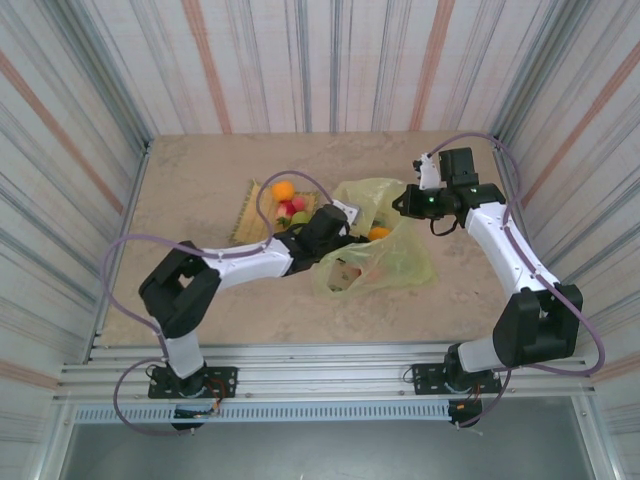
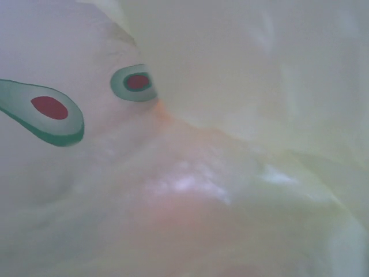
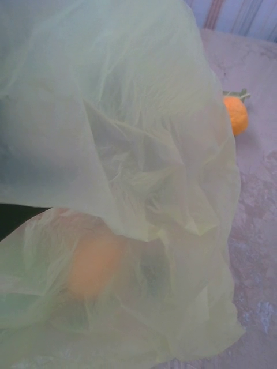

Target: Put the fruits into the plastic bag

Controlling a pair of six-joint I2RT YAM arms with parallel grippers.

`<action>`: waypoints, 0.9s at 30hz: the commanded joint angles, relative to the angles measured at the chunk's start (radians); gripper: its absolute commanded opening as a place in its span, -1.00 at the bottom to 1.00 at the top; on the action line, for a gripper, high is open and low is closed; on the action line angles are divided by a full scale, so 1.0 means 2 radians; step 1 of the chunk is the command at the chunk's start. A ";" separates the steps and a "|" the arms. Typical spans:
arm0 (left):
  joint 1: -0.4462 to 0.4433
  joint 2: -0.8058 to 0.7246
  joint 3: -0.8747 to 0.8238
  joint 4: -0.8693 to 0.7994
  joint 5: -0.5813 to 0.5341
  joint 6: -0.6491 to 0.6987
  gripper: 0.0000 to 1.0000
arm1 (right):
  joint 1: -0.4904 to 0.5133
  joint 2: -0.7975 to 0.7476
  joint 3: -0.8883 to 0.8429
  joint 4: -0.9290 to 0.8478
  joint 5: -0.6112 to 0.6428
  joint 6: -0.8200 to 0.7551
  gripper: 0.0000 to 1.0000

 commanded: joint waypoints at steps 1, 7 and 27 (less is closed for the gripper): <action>0.015 -0.059 -0.039 0.001 0.069 0.022 0.64 | -0.007 -0.013 -0.008 -0.011 0.009 -0.015 -1.00; 0.053 -0.143 -0.104 0.001 0.140 0.028 0.66 | -0.011 -0.014 -0.012 -0.007 0.007 -0.015 -1.00; 0.234 -0.317 -0.181 -0.046 0.146 -0.048 0.71 | -0.011 -0.012 -0.007 -0.007 0.005 -0.014 -1.00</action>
